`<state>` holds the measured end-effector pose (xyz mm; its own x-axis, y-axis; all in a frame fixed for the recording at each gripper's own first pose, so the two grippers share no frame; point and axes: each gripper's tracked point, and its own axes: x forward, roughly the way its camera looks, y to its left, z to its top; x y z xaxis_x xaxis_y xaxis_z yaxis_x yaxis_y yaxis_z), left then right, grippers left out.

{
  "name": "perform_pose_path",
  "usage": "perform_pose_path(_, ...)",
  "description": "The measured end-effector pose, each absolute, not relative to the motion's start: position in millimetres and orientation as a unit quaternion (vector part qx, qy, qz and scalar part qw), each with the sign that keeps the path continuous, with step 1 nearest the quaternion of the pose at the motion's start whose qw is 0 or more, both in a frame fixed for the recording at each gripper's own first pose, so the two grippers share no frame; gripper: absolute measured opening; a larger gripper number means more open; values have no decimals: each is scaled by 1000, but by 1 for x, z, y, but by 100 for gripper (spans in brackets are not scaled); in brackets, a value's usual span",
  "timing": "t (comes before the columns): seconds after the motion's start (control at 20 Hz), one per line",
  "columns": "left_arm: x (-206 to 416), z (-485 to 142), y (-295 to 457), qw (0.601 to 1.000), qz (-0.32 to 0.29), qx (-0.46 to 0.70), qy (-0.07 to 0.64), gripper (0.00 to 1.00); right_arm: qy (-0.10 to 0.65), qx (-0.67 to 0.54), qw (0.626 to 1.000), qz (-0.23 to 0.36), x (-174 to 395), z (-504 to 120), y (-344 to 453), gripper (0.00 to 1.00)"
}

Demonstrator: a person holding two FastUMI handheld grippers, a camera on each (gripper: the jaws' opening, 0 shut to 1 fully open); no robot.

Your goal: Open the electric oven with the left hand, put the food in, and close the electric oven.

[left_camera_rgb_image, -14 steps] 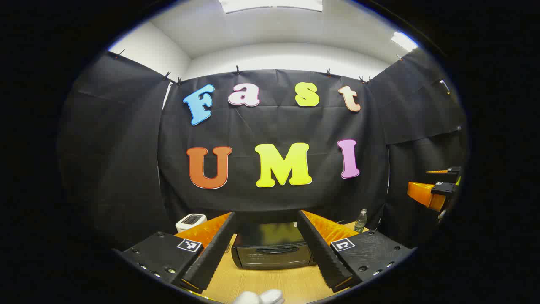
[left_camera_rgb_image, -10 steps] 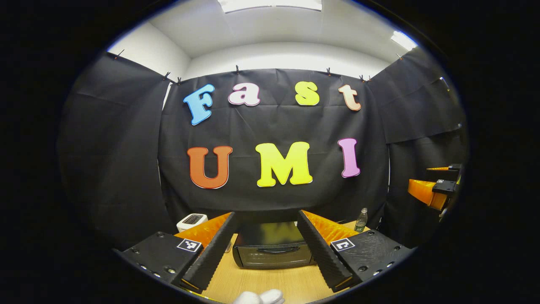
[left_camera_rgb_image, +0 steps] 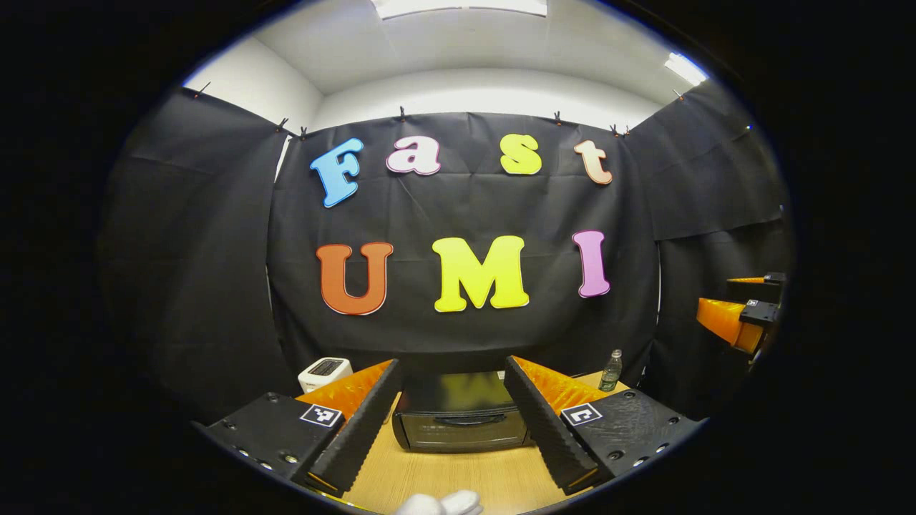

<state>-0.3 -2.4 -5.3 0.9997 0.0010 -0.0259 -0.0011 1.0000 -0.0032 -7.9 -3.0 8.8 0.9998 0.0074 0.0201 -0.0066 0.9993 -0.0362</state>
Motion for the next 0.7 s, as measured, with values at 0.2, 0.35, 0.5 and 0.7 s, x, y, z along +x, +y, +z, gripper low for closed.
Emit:
perform_pose_path(0.2, 5, -13, -5, 1000, -1, 0, 18, 95, -6, -24, 1000, 2, -8, 8, -7, 92)
perform_pose_path(0.35, 13, -25, -11, 1000, -9, -3, 24, 95, -7, -27, 1000, -1, -10, 9, -12, 93)
perform_pose_path(0.5, 28, -42, -18, 999, -13, -5, 31, 95, -6, -30, 1000, -6, -13, 9, -19, 93)
perform_pose_path(0.7, 53, -75, -31, 999, -20, -5, 49, 95, 3, -35, 999, -21, -14, 7, -34, 93)
